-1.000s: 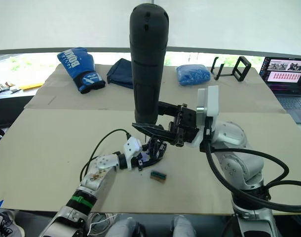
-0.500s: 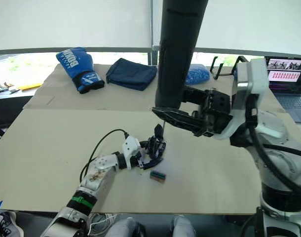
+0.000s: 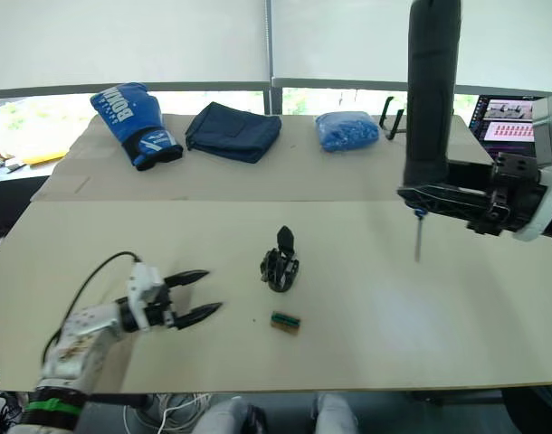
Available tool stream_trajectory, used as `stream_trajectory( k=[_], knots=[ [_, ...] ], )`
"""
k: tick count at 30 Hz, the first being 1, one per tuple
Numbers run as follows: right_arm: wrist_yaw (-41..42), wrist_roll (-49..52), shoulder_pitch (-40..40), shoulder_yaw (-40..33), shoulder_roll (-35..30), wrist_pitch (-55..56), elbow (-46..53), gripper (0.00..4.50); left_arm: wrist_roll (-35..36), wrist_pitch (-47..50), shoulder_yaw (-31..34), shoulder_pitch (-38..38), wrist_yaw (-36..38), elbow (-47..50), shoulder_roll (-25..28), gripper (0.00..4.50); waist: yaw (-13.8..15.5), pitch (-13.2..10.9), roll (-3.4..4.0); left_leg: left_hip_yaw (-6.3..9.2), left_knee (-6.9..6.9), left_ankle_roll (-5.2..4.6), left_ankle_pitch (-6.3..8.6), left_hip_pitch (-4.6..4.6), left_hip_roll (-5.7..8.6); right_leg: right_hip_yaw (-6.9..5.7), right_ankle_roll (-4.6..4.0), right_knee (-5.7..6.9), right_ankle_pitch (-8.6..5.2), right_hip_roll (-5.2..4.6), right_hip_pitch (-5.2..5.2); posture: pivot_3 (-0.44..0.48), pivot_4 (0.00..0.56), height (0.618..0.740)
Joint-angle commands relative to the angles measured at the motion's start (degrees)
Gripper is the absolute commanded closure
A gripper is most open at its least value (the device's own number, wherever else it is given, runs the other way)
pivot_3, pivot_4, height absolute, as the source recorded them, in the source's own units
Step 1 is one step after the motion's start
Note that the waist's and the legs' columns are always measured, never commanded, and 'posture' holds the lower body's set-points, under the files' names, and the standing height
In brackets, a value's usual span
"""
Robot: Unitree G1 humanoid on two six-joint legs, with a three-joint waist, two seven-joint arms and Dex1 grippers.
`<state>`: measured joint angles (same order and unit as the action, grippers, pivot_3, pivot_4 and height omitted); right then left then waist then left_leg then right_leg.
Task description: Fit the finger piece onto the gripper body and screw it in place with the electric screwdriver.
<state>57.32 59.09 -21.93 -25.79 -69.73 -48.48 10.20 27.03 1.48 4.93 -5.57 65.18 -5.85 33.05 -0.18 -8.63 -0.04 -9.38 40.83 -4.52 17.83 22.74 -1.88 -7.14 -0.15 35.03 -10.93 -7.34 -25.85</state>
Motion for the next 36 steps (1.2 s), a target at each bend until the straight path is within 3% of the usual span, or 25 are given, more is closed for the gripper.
stream_trajectory(
  k=[1,4,10,13,20,28,30,33,35,36],
  knots=[
    [2.4,-4.3,2.3,3.2,-8.3,-7.1,-3.2,2.59,6.6,4.3,5.7,1.1,3.2,6.0,4.4,0.07,0.3,0.0,0.01,-0.01,0.05,0.00,0.00,0.16,0.03,0.00,0.02,0.03,0.01,-0.03,-0.18,0.000,0.150,0.740],
    [0.7,-10.8,3.9,15.2,-15.2,-15.6,-6.0,2.59,10.1,9.4,7.9,2.0,5.1,9.3,8.3,0.07,0.5,0.0,0.03,-0.04,0.03,-0.01,-0.01,0.26,0.05,0.00,0.07,-0.02,0.00,-0.04,-0.28,0.000,0.150,0.740],
    [1.2,-23.9,-5.6,34.3,-11.5,-18.8,-11.3,2.59,9.7,11.4,6.6,0.8,6.0,10.6,8.6,0.07,0.2,-0.3,0.44,-0.21,0.05,-0.01,0.00,0.38,0.17,0.01,0.18,-0.02,0.01,-0.02,-0.43,0.000,0.150,0.740],
    [1.7,-29.2,-11.2,40.1,-7.3,-18.7,-17.1,2.59,9.4,11.5,6.1,0.8,6.1,11.3,8.3,0.07,-0.3,-0.3,0.51,-0.22,0.02,0.14,-0.09,0.36,0.12,0.00,0.19,0.02,0.01,0.14,-0.45,0.000,0.150,0.740],
    [5.3,-40.5,-19.0,47.7,-0.6,-12.3,-28.4,2.59,6.9,7.4,6.4,2.5,4.3,11.0,6.4,0.07,-0.6,-0.4,0.54,-0.30,0.00,0.42,-0.27,0.29,0.01,0.07,0.18,0.05,0.01,0.80,-0.43,0.000,0.150,0.740],
    [7.8,-47.2,-21.6,47.9,4.2,-7.6,-35.3,2.59,6.7,10.6,5.9,4.3,3.0,12.5,6.8,0.07,-0.6,-0.3,0.50,-0.36,0.02,0.52,-0.34,0.14,-0.04,0.10,0.21,0.08,0.00,0.88,-0.31,0.000,0.150,0.740],
    [8.1,-47.5,-22.1,46.8,4.8,-7.6,-35.6,1.55,7.1,12.0,6.4,5.1,2.4,13.2,7.2,0.00,-0.6,-0.3,0.44,-0.36,0.03,0.52,-0.34,0.11,-0.05,0.10,0.18,0.10,0.02,0.88,-0.30,0.000,0.150,0.740],
    [9.6,-47.9,-21.2,45.3,3.7,-6.4,-34.9,0.48,6.6,12.4,7.2,5.7,0.7,14.1,7.2,0.00,-0.6,-0.3,0.44,-0.36,0.04,0.52,-0.34,0.11,-0.05,0.12,0.09,0.13,0.07,0.86,-0.31,0.000,0.150,0.740],
    [10.0,-48.0,-20.7,43.9,2.9,-5.5,-34.8,0.01,3.9,9.1,7.2,6.1,-0.2,13.8,7.0,0.00,-0.6,-0.3,0.44,-0.35,0.03,0.52,-0.34,0.11,-0.05,0.12,0.05,0.16,0.09,0.86,-0.32,0.000,0.150,0.740],
    [10.7,-47.5,-20.4,42.9,2.2,-5.3,-34.5,0.01,2.3,6.2,7.2,6.6,-0.1,13.2,6.8,0.00,-0.5,-0.3,0.45,-0.35,0.03,0.52,-0.34,0.11,-0.06,0.11,0.04,0.17,0.10,0.87,-0.32,0.000,0.150,0.740]
  ],
)
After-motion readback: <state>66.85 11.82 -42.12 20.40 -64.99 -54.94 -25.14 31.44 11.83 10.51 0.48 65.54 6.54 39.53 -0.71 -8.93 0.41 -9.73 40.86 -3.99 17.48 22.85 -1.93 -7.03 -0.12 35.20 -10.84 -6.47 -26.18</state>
